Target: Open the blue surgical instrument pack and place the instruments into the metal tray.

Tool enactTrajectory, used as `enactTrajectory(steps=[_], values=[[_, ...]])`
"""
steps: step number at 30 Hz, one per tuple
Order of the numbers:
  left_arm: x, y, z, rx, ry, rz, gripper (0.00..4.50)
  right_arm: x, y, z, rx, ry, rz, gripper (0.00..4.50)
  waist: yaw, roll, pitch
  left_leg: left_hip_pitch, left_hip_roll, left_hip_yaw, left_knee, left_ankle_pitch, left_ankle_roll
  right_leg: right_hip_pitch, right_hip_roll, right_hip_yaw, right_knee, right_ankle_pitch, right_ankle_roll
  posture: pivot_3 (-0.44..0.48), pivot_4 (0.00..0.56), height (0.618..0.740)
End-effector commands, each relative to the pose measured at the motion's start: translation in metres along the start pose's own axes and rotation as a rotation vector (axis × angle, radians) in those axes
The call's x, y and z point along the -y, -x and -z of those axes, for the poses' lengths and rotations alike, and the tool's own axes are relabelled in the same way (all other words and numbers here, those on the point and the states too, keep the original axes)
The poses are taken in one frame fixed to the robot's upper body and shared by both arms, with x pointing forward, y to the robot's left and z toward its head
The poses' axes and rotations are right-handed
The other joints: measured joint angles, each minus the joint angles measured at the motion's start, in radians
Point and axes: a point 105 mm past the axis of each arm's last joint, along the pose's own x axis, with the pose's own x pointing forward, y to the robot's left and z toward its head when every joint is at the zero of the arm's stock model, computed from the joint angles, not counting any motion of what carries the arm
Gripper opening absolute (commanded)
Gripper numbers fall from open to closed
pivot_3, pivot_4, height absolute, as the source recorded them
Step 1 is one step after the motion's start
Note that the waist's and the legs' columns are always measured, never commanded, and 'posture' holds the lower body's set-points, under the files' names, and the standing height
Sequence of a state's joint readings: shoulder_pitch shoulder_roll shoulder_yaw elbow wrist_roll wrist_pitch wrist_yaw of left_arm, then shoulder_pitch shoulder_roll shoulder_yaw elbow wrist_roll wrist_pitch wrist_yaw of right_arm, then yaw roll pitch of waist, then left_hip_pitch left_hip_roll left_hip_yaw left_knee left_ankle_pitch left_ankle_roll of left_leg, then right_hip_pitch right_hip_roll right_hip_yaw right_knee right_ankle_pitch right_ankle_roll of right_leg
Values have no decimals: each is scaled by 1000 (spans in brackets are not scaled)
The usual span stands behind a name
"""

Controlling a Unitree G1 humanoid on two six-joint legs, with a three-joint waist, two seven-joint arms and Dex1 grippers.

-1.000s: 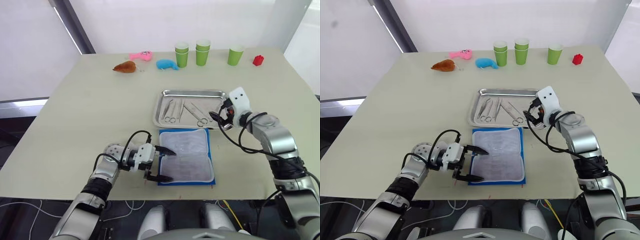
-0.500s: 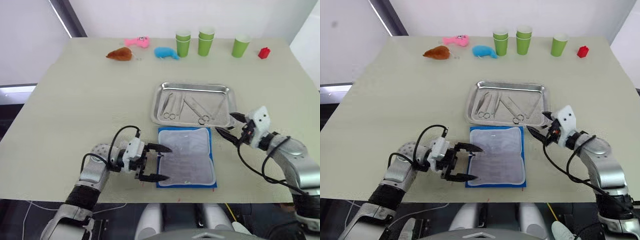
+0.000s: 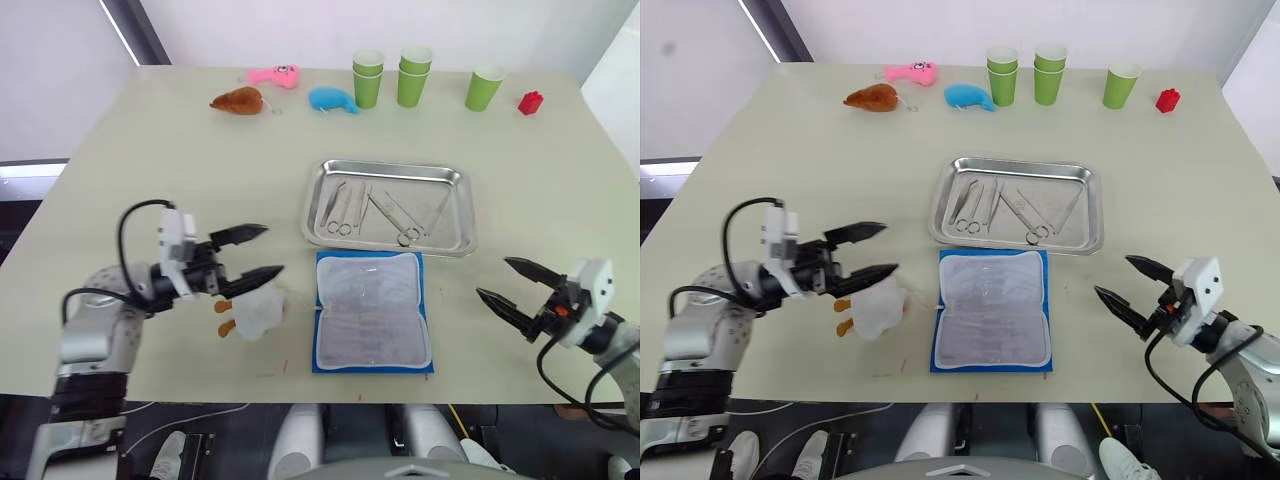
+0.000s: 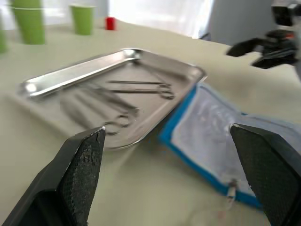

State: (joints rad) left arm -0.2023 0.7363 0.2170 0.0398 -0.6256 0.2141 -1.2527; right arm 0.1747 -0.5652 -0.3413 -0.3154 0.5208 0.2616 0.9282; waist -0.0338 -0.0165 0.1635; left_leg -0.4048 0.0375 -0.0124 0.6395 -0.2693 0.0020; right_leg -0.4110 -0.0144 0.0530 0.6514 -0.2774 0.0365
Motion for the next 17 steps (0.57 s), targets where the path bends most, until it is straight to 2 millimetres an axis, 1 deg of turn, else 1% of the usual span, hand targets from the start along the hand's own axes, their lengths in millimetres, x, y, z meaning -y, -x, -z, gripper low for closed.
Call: enactTrajectory(steps=[1,3,4,6,10,13,14,17], values=[[-7,52,11,-96,44,-145,4500,-6,35,1,-15,44,-36,4421,0,0,0,1,0,0,0,0,0,0,0,0,1,0,0,0,150,740],[-4,81,24,-183,76,-211,4500,-6,52,4,-33,27,-13,4421,-2,0,1,4,-1,4,1,0,0,1,-2,3,3,0,0,0,150,740],[-1,90,28,-210,83,-230,4500,-6,58,5,-42,21,-6,4421,-4,-1,1,4,-1,4,1,0,0,1,-2,3,4,0,0,0,150,740],[2,102,33,-246,90,-261,4500,-7,68,8,-59,6,4,4421,-2,-1,2,5,0,4,1,0,0,1,-2,3,5,0,0,0,150,740],[2,130,58,-367,89,-382,4500,-2,90,17,-100,-4,67,4421,5,-1,3,6,0,4,7,0,0,2,-2,2,8,0,0,0,150,740],[-2,139,74,-423,70,-459,4500,-1,100,25,-127,-5,97,4421,8,-2,3,7,0,4,11,0,0,4,-2,2,11,-2,3,0,150,740],[-5,140,77,-428,63,-484,4500,-1,102,27,-130,-7,106,4421,9,-2,3,8,0,5,12,0,0,4,-2,2,11,-2,3,0,150,740],[-5,136,80,-417,33,-485,4500,-3,107,31,-147,-5,109,4421,16,-2,2,8,0,5,13,0,0,4,-2,3,12,0,1,0,150,740]])
